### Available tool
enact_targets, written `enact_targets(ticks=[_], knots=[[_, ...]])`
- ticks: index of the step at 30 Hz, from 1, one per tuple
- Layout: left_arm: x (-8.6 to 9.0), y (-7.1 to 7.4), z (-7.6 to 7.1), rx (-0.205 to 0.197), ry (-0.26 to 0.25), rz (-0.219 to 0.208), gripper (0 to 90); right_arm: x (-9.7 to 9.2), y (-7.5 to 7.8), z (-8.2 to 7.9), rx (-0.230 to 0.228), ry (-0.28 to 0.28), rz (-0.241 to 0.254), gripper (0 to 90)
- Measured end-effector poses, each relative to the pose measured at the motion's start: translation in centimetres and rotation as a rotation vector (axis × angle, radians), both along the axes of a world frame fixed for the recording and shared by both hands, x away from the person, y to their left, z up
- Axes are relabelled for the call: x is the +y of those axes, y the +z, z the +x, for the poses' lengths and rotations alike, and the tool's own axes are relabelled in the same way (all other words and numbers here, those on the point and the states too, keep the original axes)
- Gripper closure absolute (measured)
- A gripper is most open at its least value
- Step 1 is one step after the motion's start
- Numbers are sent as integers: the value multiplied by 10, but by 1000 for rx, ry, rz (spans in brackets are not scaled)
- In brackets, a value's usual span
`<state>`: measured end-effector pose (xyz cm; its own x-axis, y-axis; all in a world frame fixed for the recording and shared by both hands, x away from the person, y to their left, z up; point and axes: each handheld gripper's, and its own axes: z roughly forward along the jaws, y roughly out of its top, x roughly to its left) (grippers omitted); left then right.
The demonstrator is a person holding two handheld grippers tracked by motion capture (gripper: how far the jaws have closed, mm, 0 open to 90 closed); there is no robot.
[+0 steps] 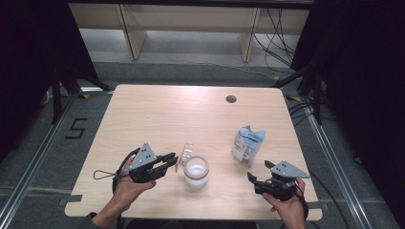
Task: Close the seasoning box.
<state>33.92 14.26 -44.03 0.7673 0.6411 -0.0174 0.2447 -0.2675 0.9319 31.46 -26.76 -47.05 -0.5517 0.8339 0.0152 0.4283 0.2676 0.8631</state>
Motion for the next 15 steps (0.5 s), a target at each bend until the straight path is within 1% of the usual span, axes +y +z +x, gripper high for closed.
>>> enact_targets(ticks=[3, 4, 6, 7, 8, 10, 11, 12, 13, 14, 15], knots=[[0, 1, -1, -3, 3, -3, 778, 0, 0, 0, 5, 0, -1, 221], [0, 1, -1, -3, 4, -5, 778, -1, 0, 0, 1, -1, -13, 221], [0, 0, -1, -2, 2, -14, 777, -1, 0, 0, 2, -4, -8, 221], [1, 1, -1, 1, 9, -5, 775, -1, 0, 0, 10, -7, -3, 221], [1, 1, -1, -2, 7, -5, 771, -1, 0, 0, 10, -6, -3, 221], [2, 2, -2, 8, 16, -15, 750, -1, 0, 0, 10, -4, -2, 221], [3, 2, -2, 10, 10, -20, 743, -1, 0, 0, 10, -2, -4, 221], [3, 2, -2, 27, 15, -34, 734, -1, 0, 0, 9, -1, -4, 221], [4, 2, -2, 37, 9, -51, 721, -2, 0, 0, 10, -2, -4, 221], [5, 3, -3, 48, 14, -58, 696, -2, 0, 0, 12, 0, 1, 221], [6, 2, -4, 55, 19, -67, 683, -2, 0, 1, 3, -1, 4, 221]])
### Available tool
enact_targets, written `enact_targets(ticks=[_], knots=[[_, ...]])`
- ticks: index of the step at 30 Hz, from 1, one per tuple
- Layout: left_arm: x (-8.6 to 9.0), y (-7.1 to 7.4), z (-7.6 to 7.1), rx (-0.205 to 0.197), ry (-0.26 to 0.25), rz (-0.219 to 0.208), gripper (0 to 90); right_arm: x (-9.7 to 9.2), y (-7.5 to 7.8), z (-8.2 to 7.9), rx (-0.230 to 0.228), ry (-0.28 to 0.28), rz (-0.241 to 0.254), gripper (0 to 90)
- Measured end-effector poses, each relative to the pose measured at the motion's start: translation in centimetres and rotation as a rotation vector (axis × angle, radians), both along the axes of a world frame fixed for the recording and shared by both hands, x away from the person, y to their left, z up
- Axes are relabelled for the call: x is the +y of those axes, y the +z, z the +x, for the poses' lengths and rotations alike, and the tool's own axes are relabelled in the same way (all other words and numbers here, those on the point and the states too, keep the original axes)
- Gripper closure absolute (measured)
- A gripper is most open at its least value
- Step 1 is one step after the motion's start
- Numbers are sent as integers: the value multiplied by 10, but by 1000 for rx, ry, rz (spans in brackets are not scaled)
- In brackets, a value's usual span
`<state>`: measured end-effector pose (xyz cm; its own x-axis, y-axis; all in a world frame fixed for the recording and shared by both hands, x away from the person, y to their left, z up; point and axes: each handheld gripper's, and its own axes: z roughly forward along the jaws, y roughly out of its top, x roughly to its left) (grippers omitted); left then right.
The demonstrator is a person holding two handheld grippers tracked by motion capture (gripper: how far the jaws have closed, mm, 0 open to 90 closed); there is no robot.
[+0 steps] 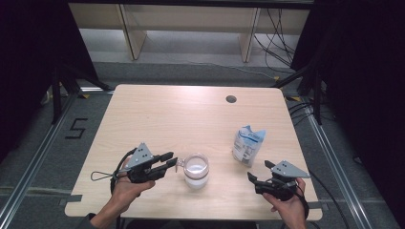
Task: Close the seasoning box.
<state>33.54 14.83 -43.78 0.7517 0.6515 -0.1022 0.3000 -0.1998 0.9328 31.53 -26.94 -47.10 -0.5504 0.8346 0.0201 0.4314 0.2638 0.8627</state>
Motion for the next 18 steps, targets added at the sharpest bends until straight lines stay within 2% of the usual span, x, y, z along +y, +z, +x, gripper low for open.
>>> enact_targets(ticks=[2, 3, 4, 6, 8, 9, 12, 14, 15, 16, 18], knots=[[2, 0, -2, 19, 2, -7, 631, 0, 0, 1, 3, 5, -1, 222], [3, -1, -3, 38, 6, -31, 590, 2, 0, 0, 13, -5, 2, 223], [4, -1, -5, 45, 9, -36, 583, 4, 0, 0, 16, -3, 1, 223], [6, -1, -9, 41, 19, -29, 542, 4, -1, 3, 1, 31, -11, 223], [8, -2, -10, 54, 29, -40, 462, 3, -1, 3, -2, 23, -13, 221], [8, -3, -12, 53, 27, -40, 452, 3, -1, 3, 10, 17, 3, 221], [11, -5, -17, 49, 40, -10, 407, 2, 0, 3, -8, 20, -15, 221], [14, -8, -20, 59, 50, -12, 380, 2, 1, 3, -4, 19, -10, 220], [15, -10, -21, 54, 51, -1, 375, 2, 1, 2, -21, 10, -23, 221], [15, -11, -22, 46, 52, 11, 373, 3, 1, 1, 2, 9, -3, 220], [16, -15, -24, 47, 46, 9, 360, 3, 2, -1, 9, 1, -7, 221]])
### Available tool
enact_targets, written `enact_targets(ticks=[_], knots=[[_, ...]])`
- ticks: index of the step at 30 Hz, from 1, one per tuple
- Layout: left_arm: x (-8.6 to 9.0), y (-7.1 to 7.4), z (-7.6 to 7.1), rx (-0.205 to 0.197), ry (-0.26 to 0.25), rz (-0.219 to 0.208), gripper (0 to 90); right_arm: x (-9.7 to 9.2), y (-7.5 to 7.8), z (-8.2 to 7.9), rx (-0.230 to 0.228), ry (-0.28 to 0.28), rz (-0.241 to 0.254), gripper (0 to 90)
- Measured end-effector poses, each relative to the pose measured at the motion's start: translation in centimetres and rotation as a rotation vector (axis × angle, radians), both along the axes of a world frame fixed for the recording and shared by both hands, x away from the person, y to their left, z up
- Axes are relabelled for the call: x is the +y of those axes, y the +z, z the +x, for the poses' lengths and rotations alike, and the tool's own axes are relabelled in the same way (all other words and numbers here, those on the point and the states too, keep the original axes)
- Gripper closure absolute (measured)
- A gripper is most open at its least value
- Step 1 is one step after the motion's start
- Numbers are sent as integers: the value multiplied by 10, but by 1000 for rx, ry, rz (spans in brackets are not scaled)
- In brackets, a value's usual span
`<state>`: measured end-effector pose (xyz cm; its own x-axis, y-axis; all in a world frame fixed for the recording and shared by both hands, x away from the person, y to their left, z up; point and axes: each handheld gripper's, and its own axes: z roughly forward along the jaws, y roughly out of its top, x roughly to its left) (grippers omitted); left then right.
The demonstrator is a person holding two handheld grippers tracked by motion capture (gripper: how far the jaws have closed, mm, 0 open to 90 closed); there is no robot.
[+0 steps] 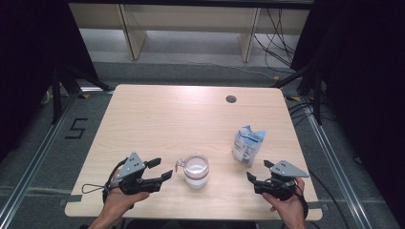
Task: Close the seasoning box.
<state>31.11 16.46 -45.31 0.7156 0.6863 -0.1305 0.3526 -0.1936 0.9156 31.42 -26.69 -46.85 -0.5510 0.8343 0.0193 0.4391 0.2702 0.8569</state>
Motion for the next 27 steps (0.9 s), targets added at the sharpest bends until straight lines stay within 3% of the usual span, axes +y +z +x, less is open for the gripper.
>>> enact_targets(ticks=[1, 4, 5, 10, 11, 13, 14, 17, 18, 19, 20, 22, 23, 24, 27], knots=[[1, -1, -2, 8, 10, 11, 352, 1, 0, -2, 3, -16, 1, 221], [3, -6, -3, 11, 3, 21, 335, -1, 0, 0, -31, 11, -21, 217], [4, -8, -5, 16, 12, 26, 333, 0, 0, -1, 1, 10, 2, 213], [6, -16, -6, 34, 9, 52, 312, 1, 0, -3, 20, -16, 30, 200], [6, -18, -6, 37, 6, 44, 311, -1, 0, -1, -5, -6, 10, 199], [5, -20, -7, 41, 4, 48, 309, 0, 0, -1, 0, 10, 20, 192], [5, -21, -9, 51, 9, 45, 308, 1, 0, -3, 22, -13, 31, 180], [5, -24, -9, 59, 7, 47, 306, 2, -1, -2, 14, 7, 29, 167], [5, -25, -10, 60, 16, 44, 305, 3, -2, -3, 35, -6, 35, 165], [5, -26, -11, 62, 15, 47, 303, 2, -2, -1, 17, 15, 23, 165], [5, -27, -11, 66, 15, 49, 302, 3, -2, -3, 42, -3, 32, 164], [5, -29, -11, 64, 7, 48, 300, 2, -3, 0, 20, 16, 15, 163], [5, -29, -11, 62, 9, 51, 299, 3, -3, -2, 46, 3, 37, 163], [5, -29, -12, 63, 11, 57, 299, 1, -4, 0, 22, 14, 13, 163], [6, -30, -11, 58, 5, 64, 297, 1, -4, 0, 23, 18, 16, 162]])
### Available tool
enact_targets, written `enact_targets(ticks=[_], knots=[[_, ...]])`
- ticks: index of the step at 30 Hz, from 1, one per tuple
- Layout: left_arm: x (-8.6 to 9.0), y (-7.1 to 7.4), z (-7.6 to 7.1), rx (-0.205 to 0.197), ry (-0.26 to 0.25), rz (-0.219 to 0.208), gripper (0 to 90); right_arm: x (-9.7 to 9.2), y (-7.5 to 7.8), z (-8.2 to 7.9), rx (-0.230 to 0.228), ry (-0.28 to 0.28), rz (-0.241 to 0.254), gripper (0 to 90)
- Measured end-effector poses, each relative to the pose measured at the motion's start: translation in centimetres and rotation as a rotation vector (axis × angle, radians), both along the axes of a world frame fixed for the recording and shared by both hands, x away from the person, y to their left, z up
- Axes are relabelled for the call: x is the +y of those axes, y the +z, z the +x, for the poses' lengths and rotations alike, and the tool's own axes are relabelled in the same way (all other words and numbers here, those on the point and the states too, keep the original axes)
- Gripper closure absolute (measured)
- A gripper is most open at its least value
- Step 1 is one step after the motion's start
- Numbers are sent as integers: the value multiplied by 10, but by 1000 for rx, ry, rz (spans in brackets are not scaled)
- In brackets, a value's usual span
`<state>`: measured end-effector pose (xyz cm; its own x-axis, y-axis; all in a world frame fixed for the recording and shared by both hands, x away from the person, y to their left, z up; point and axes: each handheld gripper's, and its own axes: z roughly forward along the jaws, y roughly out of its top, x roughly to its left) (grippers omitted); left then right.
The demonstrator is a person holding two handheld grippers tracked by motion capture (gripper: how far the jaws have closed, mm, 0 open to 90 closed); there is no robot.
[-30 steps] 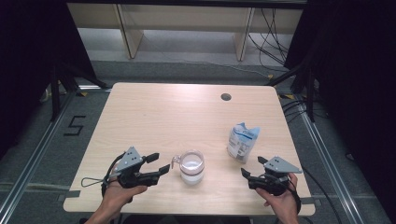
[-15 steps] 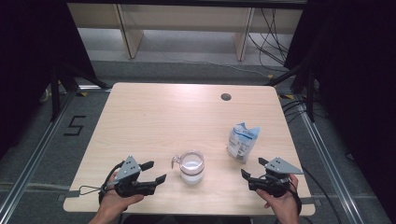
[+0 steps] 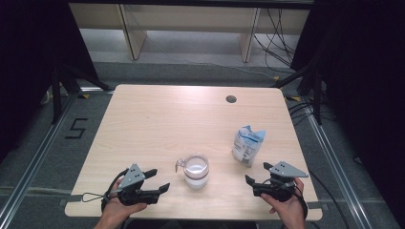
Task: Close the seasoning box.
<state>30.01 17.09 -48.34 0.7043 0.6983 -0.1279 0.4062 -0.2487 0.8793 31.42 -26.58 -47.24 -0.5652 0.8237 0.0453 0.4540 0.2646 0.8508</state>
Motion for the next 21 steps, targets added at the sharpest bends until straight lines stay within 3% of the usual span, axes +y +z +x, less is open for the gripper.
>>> enact_targets(ticks=[15, 19, 21], knots=[[0, -1, 1, 7, -3, -7, 296, 2, -2, -1, 39, -11, 16, 162], [1, -1, 0, 9, -3, 7, 295, 2, -2, 0, 32, -10, 12, 162], [0, -2, 1, 8, -1, -4, 294, 0, -2, 3, 7, 18, -2, 162]])
